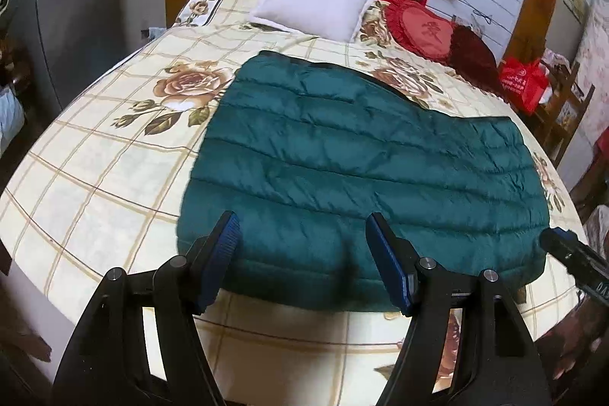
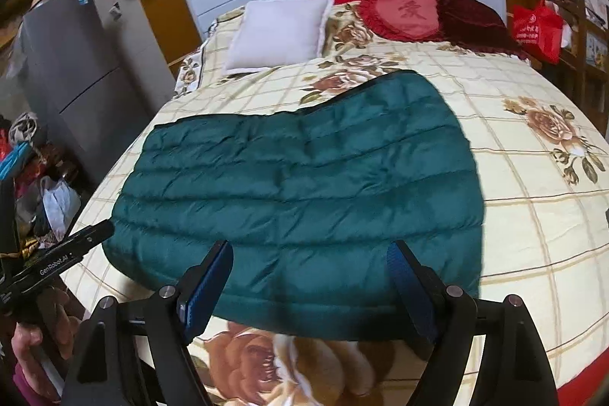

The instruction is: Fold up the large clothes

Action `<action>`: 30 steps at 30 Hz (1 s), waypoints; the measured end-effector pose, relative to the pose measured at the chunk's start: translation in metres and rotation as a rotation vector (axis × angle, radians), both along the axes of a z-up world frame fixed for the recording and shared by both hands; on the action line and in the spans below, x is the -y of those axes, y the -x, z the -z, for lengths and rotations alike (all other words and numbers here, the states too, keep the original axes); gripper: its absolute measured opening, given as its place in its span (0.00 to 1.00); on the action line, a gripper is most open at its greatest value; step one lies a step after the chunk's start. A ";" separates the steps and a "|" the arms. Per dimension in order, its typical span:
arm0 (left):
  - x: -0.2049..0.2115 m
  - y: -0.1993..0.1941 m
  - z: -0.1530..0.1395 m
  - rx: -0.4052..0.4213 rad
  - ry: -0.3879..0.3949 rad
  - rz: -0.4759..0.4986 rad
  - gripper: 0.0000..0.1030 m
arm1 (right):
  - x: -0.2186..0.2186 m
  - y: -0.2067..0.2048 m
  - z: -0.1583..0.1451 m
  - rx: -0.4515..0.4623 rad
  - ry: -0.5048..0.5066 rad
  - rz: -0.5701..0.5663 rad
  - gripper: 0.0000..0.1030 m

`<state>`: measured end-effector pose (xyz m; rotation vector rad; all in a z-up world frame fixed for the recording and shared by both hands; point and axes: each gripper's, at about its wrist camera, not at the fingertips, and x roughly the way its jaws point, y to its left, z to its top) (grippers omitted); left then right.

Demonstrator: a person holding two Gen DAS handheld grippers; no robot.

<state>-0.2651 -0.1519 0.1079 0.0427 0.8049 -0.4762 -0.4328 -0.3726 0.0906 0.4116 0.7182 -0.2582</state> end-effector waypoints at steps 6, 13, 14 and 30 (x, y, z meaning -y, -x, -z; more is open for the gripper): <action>0.011 0.012 0.001 0.024 -0.023 0.006 0.67 | -0.028 -0.004 0.001 -0.005 0.061 -0.018 0.79; 0.019 0.021 0.002 0.057 -0.064 0.005 0.67 | -0.039 -0.010 -0.002 0.007 0.075 -0.023 0.79; 0.021 0.022 0.001 0.063 -0.068 0.004 0.67 | -0.039 -0.011 -0.002 0.006 0.071 -0.023 0.79; 0.031 0.040 0.005 0.161 -0.195 -0.039 0.67 | -0.037 -0.012 0.002 0.001 0.045 -0.013 0.79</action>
